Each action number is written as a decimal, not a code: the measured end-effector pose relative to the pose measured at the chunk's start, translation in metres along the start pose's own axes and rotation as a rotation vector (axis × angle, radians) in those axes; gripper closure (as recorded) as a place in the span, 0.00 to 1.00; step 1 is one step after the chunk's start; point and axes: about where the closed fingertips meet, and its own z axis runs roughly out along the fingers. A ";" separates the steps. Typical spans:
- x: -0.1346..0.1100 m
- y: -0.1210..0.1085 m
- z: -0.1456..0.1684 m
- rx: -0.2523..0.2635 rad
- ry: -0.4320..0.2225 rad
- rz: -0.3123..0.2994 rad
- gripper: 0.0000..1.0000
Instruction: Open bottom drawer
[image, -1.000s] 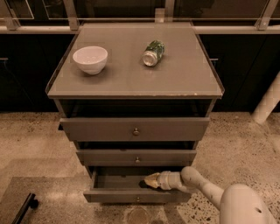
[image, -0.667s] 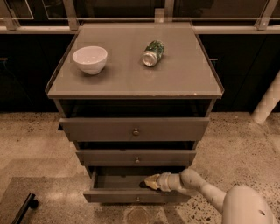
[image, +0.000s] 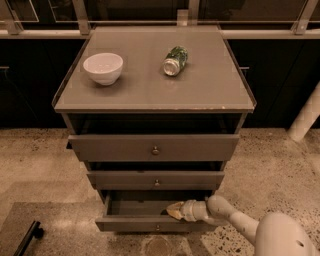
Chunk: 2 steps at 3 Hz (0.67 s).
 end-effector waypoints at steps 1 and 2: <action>0.011 0.013 -0.013 -0.041 0.019 -0.014 1.00; 0.019 0.025 -0.031 -0.065 0.030 -0.022 1.00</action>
Offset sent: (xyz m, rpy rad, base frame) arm -0.0590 -0.0362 0.0221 0.0035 0.0285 0.0964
